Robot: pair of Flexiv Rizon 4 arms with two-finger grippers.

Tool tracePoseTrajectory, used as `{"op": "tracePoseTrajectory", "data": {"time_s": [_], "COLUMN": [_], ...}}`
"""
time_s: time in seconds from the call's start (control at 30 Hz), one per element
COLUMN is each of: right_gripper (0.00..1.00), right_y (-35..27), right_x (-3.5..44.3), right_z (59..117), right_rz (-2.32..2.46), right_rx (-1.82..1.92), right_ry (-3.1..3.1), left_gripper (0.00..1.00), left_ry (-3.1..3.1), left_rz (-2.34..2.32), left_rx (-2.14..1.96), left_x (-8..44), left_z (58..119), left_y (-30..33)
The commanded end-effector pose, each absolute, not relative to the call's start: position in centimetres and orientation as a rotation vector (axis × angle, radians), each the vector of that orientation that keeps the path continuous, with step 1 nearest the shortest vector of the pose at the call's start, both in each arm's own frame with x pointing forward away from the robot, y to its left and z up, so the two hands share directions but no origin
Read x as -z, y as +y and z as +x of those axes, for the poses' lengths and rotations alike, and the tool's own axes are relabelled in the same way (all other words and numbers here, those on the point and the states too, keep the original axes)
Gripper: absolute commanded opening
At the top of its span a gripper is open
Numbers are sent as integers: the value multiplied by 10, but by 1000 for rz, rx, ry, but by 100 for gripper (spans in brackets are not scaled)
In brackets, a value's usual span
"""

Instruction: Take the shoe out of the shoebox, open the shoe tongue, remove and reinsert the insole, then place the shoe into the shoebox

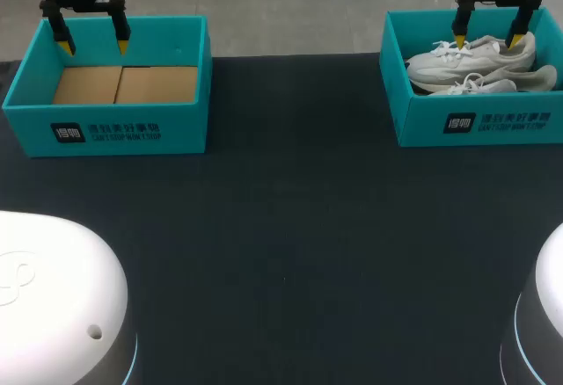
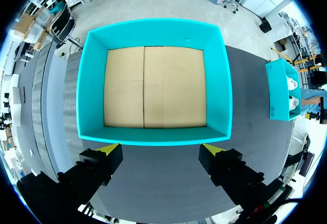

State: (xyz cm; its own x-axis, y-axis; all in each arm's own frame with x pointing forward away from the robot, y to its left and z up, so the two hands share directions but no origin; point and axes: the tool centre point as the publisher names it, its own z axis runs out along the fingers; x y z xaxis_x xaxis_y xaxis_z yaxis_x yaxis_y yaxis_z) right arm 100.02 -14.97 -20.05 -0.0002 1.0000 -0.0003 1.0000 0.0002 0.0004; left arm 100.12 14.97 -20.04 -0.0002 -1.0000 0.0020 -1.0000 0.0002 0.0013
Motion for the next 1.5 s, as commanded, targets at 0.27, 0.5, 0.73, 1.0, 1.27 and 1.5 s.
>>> {"op": "tracePoseTrajectory", "data": {"time_s": [0.27, 0.5, 0.73, 1.0, 1.27, 1.5], "right_gripper": [100, 100, 100, 100, 100, 100], "right_y": [-150, -165, -203, -237, -264, -264], "right_x": [200, 205, 211, 226, 240, 240], "right_z": [1001, 1014, 1038, 1044, 1034, 1034], "right_rz": [2222, 2230, 2201, 2181, 2194, 2194], "right_rx": [1, -20, -39, 19, 60, 60], "right_ry": [2222, 2219, 2205, 2203, 2155, 2155], "left_gripper": [100, 100, 100, 100, 100, 100], "left_ry": [-2220, -2220, -2220, -2220, -2220, -2220], "left_rz": [2220, 2220, 2220, 2220, 2220, 2220], "left_rx": [0, 0, 0, 0, 0, 0], "left_x": [200, 200, 200, 200, 200, 200], "left_z": [1001, 1001, 1001, 1001, 1001, 1001], "left_y": [150, 150, 150, 150, 150, 150]}}
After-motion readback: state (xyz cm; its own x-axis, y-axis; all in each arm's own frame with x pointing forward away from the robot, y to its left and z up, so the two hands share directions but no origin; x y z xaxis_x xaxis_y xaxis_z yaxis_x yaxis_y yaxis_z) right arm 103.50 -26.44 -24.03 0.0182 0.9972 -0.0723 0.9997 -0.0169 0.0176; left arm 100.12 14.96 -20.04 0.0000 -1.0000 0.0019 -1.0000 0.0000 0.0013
